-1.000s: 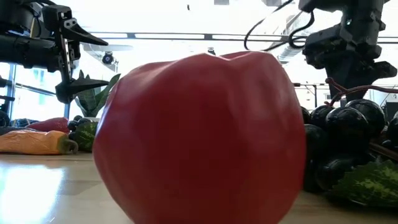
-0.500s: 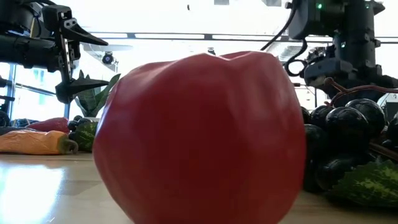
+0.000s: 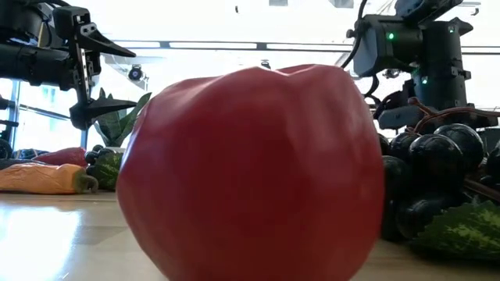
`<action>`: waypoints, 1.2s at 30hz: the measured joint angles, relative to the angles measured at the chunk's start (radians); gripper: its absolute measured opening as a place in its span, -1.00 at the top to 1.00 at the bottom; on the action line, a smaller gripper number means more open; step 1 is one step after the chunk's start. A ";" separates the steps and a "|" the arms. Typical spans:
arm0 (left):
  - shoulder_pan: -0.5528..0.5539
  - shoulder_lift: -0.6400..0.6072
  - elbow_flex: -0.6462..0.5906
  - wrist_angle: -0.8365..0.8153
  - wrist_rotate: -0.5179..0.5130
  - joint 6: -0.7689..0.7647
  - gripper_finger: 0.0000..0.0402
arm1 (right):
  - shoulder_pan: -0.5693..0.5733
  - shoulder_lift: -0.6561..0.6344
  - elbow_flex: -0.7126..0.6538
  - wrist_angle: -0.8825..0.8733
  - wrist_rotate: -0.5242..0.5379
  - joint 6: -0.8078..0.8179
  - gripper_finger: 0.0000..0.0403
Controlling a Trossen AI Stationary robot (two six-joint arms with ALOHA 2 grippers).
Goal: Build produce basket
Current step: Put the green chili pepper into the wire basket
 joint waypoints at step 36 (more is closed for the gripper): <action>0.000 0.000 0.000 0.000 -0.004 0.000 -0.98 | 0.139 0.024 0.330 -0.007 -0.011 -0.047 0.76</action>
